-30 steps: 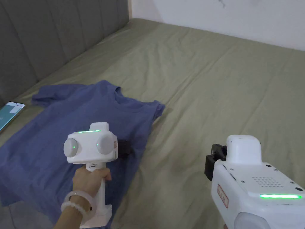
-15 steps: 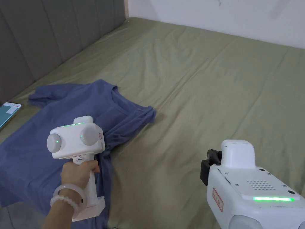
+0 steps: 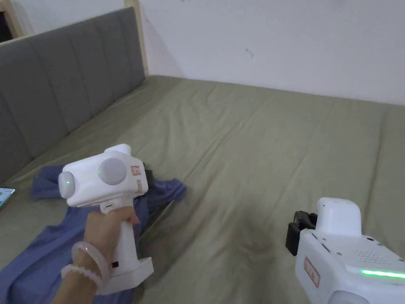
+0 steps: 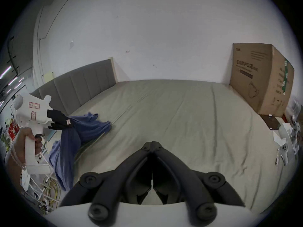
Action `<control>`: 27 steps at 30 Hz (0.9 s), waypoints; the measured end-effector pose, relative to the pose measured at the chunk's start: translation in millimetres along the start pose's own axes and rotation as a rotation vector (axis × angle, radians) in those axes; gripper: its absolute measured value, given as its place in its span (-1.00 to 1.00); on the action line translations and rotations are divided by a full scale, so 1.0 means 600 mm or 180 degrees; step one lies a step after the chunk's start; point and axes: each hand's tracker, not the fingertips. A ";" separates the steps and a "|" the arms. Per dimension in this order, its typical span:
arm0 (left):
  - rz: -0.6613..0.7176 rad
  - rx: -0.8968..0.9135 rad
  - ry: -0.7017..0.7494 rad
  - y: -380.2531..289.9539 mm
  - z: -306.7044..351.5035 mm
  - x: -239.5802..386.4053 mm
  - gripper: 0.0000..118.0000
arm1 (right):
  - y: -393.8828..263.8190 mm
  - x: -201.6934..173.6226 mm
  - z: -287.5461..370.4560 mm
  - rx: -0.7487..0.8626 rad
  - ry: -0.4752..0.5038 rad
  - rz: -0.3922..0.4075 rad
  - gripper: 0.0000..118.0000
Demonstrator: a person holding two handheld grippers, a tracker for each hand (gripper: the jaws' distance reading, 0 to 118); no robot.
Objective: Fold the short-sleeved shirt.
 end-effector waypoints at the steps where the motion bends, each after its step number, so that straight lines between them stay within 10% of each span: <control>1: -0.0128 0.0029 -0.0140 -0.002 0.004 0.040 -0.99 | 0.006 0.016 0.015 0.0072 -0.0078 -0.0031 -1.00; 17: -0.1186 -0.0727 -0.2650 -0.253 0.108 0.578 -0.99 | 0.027 0.336 0.265 0.0620 -0.1537 -0.0632 -1.00; 27: -0.1980 -0.1548 -0.1496 -0.500 -0.040 0.572 -0.99 | -0.033 0.389 0.266 0.0304 -0.1694 -0.0835 -1.00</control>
